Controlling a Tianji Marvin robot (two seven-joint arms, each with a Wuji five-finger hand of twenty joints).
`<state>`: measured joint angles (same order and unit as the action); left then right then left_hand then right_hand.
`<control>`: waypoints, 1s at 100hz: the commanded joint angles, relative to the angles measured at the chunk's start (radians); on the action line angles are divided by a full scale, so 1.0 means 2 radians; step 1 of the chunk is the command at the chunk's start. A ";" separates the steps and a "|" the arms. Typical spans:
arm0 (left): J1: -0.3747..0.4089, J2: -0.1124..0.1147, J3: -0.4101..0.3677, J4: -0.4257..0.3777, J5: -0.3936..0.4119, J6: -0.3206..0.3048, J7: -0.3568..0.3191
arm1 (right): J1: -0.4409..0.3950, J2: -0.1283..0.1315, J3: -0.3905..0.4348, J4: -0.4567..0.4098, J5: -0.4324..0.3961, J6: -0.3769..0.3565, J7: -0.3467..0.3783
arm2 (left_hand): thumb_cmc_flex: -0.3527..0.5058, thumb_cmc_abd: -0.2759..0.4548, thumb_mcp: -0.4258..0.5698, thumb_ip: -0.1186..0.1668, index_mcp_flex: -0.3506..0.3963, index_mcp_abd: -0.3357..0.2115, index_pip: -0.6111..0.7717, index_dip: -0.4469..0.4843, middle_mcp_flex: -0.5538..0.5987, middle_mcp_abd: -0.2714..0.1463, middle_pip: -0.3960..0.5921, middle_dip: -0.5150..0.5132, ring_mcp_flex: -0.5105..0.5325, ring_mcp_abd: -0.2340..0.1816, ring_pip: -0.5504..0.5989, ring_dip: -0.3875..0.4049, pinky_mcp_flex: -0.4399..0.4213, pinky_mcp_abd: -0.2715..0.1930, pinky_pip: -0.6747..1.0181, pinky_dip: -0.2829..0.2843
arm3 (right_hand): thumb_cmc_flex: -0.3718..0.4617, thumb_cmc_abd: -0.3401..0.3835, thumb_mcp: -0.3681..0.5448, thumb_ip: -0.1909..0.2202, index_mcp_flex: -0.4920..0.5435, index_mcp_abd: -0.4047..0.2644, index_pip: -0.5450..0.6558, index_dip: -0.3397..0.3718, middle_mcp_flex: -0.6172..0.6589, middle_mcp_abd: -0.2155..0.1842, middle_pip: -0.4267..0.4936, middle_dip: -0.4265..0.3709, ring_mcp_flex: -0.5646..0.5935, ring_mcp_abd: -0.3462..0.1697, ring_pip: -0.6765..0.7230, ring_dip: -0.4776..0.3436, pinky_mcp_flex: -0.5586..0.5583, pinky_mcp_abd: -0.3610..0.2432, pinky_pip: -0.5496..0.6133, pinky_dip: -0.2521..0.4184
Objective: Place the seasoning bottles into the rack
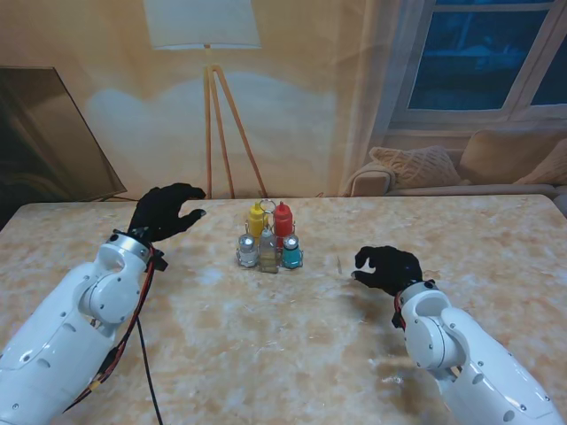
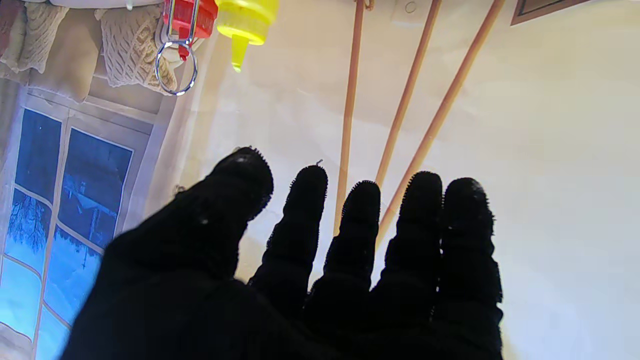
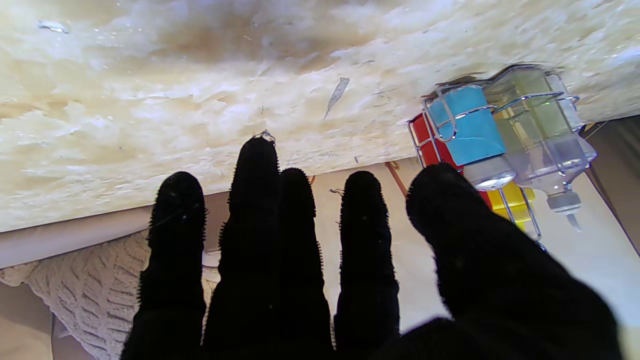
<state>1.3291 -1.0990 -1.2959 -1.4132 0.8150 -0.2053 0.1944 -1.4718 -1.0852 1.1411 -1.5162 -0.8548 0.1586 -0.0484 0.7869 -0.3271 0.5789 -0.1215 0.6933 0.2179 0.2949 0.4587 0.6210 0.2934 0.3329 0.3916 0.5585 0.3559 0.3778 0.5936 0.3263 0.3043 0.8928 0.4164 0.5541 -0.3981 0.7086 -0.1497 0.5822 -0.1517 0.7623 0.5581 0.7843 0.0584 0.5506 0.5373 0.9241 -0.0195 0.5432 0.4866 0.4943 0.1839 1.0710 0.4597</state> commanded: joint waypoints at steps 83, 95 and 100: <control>0.083 -0.026 0.018 0.026 -0.028 0.014 0.127 | -0.048 -0.002 0.028 -0.038 -0.013 -0.034 -0.014 | 0.035 0.029 -0.040 0.020 0.005 0.017 -0.027 0.005 0.008 0.009 0.004 0.014 -0.007 0.022 0.009 0.013 -0.015 0.009 0.012 0.020 | 0.017 0.006 -0.022 -0.012 0.010 -0.013 0.016 -0.018 0.025 -0.008 -0.005 -0.009 0.019 -0.006 -0.012 0.003 0.005 -0.012 -0.007 -0.018; 0.083 -0.027 0.018 0.027 -0.032 0.016 0.129 | -0.054 -0.003 0.033 -0.041 -0.011 -0.035 -0.018 | 0.037 0.030 -0.042 0.021 0.007 0.019 -0.027 0.006 0.008 0.009 0.005 0.015 -0.007 0.022 0.010 0.014 -0.014 0.008 0.012 0.021 | 0.019 0.006 -0.022 -0.012 0.010 -0.013 0.017 -0.018 0.026 -0.008 -0.004 -0.009 0.020 -0.006 -0.010 0.004 0.004 -0.012 -0.007 -0.019; 0.082 -0.028 0.018 0.028 -0.033 0.015 0.129 | -0.055 -0.003 0.033 -0.042 -0.012 -0.036 -0.019 | 0.038 0.030 -0.043 0.021 0.006 0.018 -0.027 0.006 0.009 0.009 0.005 0.015 -0.006 0.022 0.010 0.015 -0.014 0.007 0.013 0.022 | 0.018 0.006 -0.022 -0.012 0.010 -0.013 0.017 -0.018 0.026 -0.008 -0.004 -0.009 0.020 -0.007 -0.009 0.004 0.006 -0.012 -0.006 -0.019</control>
<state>1.4902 -1.1492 -1.2608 -1.3607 0.7548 -0.1754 0.4605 -1.5678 -1.0859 1.2092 -1.5936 -0.8790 0.0909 -0.0966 0.8461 -0.3006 0.5082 -0.1018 0.6946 0.2406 0.2694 0.4590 0.6232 0.3059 0.3354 0.4125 0.5586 0.3777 0.3795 0.5981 0.3130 0.3246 0.9115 0.4390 0.5757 -0.4026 0.6765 -0.1498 0.5966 -0.1608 0.7769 0.5322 0.8163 0.0570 0.5394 0.5360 0.9448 -0.0199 0.5201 0.4866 0.5036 0.1699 1.0573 0.4352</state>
